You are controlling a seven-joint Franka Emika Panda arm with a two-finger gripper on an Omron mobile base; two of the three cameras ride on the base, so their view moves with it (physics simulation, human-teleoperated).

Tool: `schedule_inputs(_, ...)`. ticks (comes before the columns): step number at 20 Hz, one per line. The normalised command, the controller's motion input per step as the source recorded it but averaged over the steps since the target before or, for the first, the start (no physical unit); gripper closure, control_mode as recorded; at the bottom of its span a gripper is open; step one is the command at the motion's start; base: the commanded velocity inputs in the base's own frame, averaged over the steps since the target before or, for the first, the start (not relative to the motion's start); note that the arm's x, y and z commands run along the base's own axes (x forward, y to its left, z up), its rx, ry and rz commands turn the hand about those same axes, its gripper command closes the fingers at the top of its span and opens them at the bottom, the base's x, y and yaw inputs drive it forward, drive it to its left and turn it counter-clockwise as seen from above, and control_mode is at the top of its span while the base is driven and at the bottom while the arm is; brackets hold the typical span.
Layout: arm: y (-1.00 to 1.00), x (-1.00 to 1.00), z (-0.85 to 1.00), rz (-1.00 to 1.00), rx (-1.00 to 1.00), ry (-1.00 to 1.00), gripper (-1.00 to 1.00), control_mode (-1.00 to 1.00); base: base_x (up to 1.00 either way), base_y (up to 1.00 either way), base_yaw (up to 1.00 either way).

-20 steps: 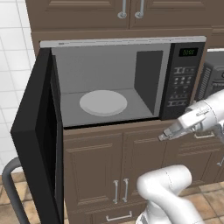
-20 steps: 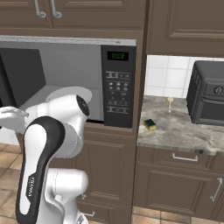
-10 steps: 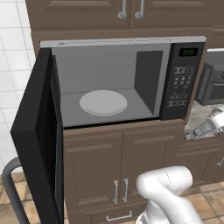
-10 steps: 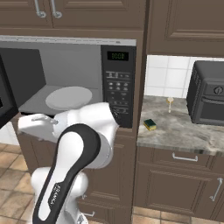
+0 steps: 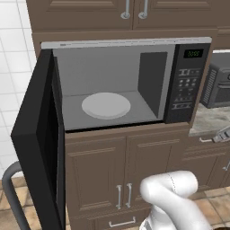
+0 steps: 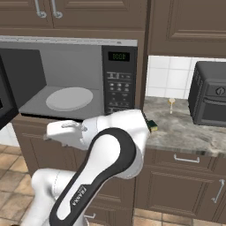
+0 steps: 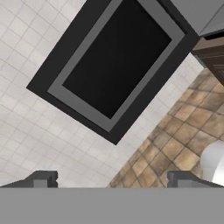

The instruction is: Place the sponge inside the microwave to prepare for sanitizing.

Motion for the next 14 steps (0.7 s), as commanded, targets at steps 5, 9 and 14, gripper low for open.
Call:
schedule_inputs(5,-0.51,0.08,0.0,0.01,0.0,0.0,-1.0,-1.0,0.0,0.0,0.0)
schedule_inputs(9,-0.51,0.09,0.0,0.0,0.0,0.0,-1.0,-1.0,0.0,0.0,0.0)
schedule_inputs(14,-0.42,0.24,0.0,-0.01,-0.02,0.0,-1.0,-1.0,0.0,0.0,0.0)
